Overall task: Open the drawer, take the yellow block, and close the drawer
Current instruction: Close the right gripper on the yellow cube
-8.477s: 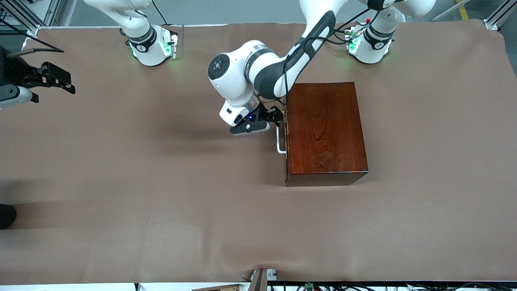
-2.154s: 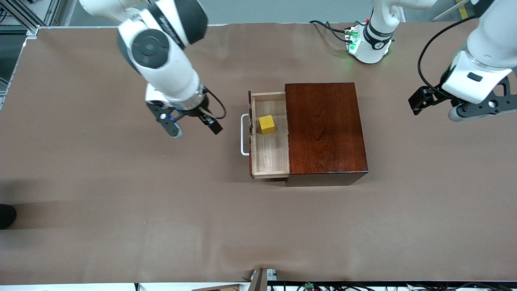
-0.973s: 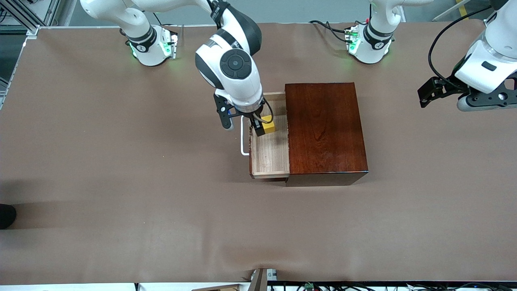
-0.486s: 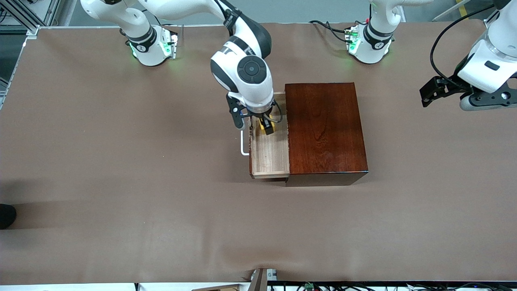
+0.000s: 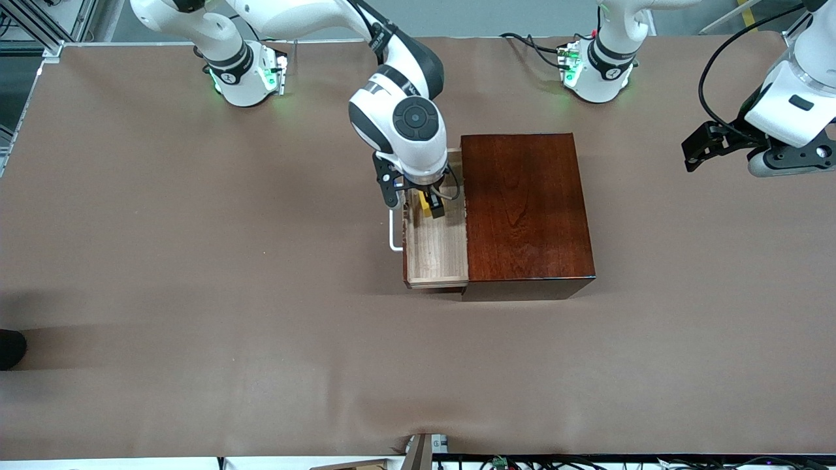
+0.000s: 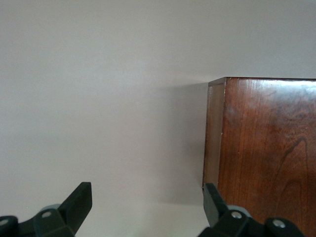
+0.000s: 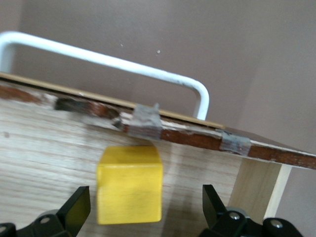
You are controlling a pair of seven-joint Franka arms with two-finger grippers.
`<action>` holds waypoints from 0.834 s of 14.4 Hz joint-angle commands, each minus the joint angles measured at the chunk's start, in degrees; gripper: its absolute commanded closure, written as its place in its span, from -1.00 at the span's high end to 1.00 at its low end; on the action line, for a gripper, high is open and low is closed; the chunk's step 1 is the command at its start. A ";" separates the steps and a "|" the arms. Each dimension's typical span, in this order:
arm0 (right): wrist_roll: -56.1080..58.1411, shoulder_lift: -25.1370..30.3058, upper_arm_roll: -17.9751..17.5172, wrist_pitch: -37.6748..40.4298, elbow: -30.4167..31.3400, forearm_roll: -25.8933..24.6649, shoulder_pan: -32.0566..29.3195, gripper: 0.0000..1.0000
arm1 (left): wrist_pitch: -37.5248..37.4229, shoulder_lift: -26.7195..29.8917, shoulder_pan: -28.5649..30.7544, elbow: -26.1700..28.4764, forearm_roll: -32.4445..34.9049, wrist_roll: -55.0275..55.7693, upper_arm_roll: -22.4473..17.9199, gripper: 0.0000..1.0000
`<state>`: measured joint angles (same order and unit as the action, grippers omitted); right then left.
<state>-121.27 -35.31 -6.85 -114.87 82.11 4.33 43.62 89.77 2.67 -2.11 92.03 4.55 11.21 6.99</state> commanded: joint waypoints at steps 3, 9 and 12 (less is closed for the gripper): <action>-1.43 -1.70 0.61 0.44 -1.34 -0.90 1.73 0.39 | -0.38 1.72 1.23 1.14 -1.38 -1.54 0.57 1.00; -0.81 -1.52 0.52 0.44 -2.39 -4.16 1.56 -1.00 | -0.38 1.72 1.94 1.14 -1.56 -2.76 0.57 1.00; -0.90 -1.52 0.52 0.88 -4.94 -4.07 1.12 -1.00 | -0.30 1.72 2.90 1.05 -2.35 -2.77 0.57 1.00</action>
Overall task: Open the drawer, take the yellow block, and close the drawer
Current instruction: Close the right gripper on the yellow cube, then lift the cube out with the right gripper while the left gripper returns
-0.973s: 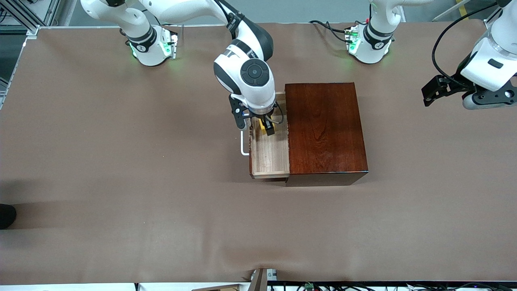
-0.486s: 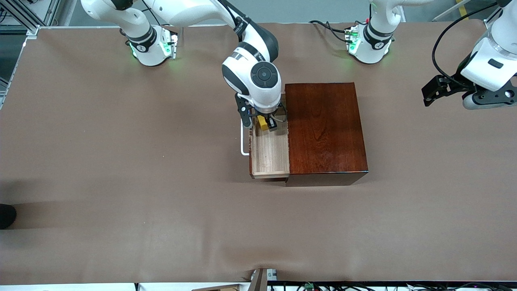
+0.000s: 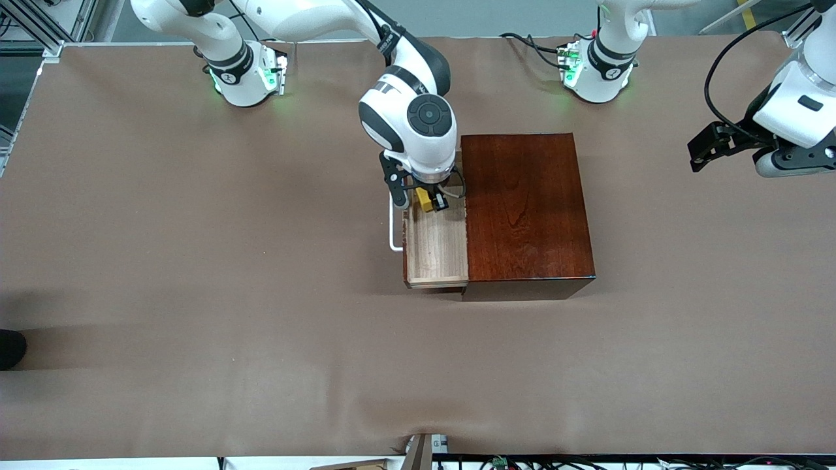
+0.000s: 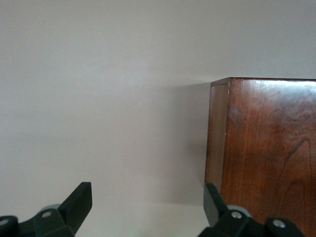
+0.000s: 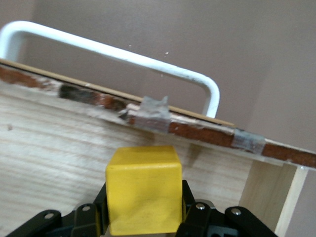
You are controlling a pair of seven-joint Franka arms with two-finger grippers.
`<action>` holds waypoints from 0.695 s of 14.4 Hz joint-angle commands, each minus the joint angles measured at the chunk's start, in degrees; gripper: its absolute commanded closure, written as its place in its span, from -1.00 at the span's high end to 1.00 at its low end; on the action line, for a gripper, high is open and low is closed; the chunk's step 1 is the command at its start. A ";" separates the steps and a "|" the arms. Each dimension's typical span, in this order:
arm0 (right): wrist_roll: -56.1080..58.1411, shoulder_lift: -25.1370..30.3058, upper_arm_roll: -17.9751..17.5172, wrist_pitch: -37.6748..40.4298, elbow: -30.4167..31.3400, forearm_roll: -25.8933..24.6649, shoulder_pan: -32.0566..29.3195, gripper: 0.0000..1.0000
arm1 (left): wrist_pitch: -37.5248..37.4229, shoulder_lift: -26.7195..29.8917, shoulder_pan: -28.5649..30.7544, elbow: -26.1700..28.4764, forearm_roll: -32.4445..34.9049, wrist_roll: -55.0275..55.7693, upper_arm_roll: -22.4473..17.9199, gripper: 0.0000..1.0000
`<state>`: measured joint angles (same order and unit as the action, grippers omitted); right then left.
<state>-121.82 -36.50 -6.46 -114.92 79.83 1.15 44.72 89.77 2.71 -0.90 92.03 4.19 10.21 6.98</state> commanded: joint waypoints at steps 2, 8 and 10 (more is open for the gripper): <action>-0.96 -0.32 0.13 1.01 -4.15 -0.89 -0.24 -1.00 | -0.29 1.68 1.69 1.05 -2.25 -1.95 0.58 1.00; -0.53 -0.06 0.40 6.09 -9.06 -1.06 -1.90 -1.00 | -0.29 1.51 1.60 0.87 -2.25 -1.86 0.67 1.00; -0.26 0.11 0.31 7.87 -11.35 -0.98 -3.58 -1.00 | -0.29 1.42 1.60 0.87 -2.25 -1.86 0.67 1.00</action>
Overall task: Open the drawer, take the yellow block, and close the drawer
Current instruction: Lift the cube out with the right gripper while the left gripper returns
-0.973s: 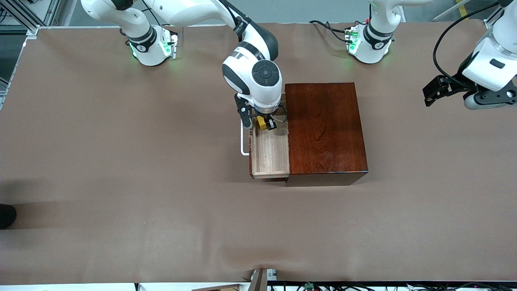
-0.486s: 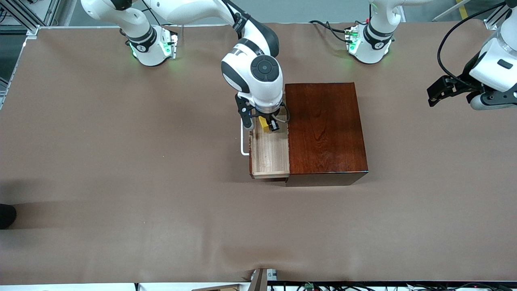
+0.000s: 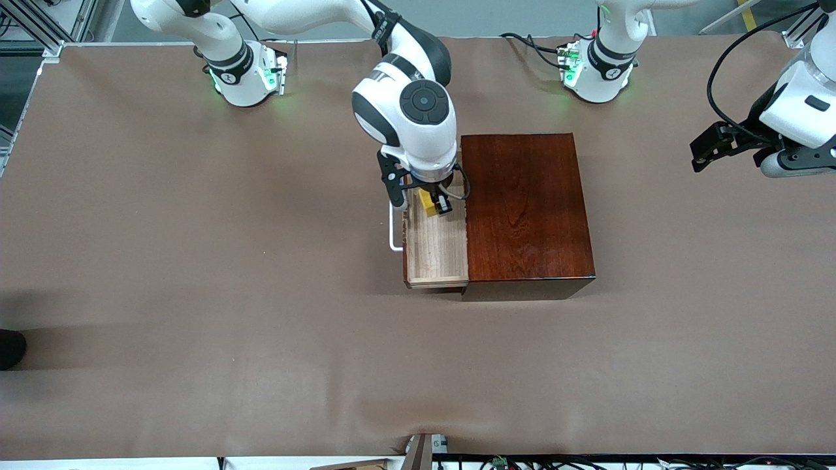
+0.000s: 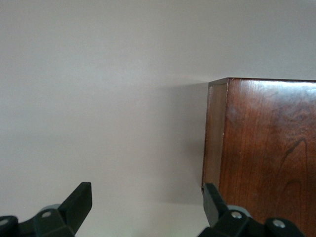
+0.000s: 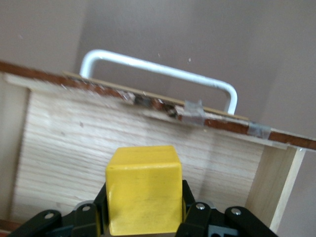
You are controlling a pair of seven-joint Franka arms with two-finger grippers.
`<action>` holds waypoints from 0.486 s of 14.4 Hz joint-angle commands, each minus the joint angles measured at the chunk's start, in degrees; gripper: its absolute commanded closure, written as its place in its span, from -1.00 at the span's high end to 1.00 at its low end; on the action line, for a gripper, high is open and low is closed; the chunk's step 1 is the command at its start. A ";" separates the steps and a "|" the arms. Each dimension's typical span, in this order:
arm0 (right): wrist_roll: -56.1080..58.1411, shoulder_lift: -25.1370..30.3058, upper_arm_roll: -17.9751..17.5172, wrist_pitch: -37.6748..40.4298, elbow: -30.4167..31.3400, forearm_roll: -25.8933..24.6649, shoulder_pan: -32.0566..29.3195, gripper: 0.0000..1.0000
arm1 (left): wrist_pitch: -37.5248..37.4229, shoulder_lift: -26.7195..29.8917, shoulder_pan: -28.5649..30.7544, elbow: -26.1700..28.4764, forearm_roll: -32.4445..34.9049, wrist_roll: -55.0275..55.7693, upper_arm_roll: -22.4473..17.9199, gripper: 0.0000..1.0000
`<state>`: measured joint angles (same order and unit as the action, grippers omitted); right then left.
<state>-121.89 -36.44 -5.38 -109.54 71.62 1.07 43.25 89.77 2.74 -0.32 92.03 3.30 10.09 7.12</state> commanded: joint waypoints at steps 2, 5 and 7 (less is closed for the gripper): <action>-0.01 0.40 -0.77 2.57 -3.42 -0.90 -3.26 -1.00 | -0.29 1.22 0.93 0.87 -1.37 -1.75 0.62 1.00; 4.97 1.37 -0.51 3.18 -3.51 -1.51 -5.01 -1.00 | -0.29 1.13 0.93 0.79 -1.37 -1.75 0.88 1.00; 12.60 1.55 -0.42 7.39 -3.51 -1.51 -7.91 -1.00 | -0.21 1.04 0.67 0.79 -1.46 -1.66 1.06 1.00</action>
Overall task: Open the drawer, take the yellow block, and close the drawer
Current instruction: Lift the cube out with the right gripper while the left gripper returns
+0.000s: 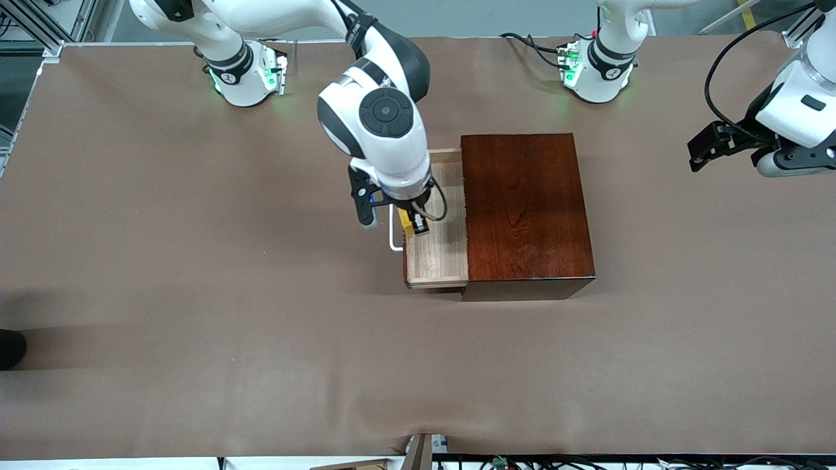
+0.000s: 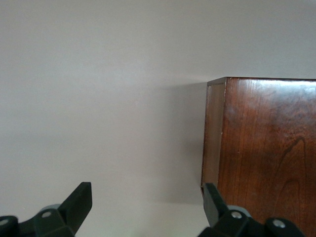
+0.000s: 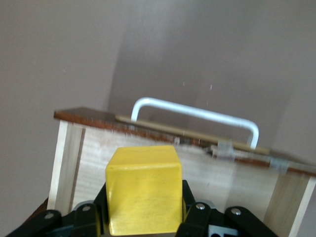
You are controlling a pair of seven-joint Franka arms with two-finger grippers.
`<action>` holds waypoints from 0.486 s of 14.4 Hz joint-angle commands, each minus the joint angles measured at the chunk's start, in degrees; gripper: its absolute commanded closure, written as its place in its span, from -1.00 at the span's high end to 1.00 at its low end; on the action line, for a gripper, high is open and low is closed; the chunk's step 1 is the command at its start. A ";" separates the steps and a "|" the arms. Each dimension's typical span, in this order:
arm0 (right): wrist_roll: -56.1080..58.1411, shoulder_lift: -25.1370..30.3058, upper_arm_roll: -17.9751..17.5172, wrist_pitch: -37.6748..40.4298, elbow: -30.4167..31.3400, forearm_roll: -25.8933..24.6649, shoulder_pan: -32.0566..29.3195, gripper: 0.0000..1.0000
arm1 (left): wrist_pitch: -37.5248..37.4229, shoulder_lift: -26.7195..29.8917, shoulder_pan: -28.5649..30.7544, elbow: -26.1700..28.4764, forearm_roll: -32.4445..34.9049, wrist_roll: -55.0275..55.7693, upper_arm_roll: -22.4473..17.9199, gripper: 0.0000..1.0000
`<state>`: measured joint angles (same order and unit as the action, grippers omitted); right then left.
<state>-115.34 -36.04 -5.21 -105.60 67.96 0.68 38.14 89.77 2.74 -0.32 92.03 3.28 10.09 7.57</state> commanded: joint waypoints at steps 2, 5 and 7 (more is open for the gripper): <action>14.31 3.68 -0.86 5.93 0.41 -0.85 -6.22 -1.00 | 0.06 0.61 0.50 -0.18 -2.39 -1.40 0.60 1.00; 25.47 5.36 -0.86 12.07 0.68 -0.59 -12.02 -1.00 | 0.06 0.17 0.14 -0.27 -2.75 -1.22 0.69 1.00; 34.17 5.98 -1.03 14.45 0.77 -0.15 -16.15 -1.00 | 0.32 -0.10 -0.73 -0.27 -2.93 -0.78 0.77 1.00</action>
<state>-88.00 -31.55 -4.89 -93.05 67.64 0.64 25.80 89.86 2.72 -0.58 91.97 1.81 10.09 8.10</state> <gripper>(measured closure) 0.441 0.000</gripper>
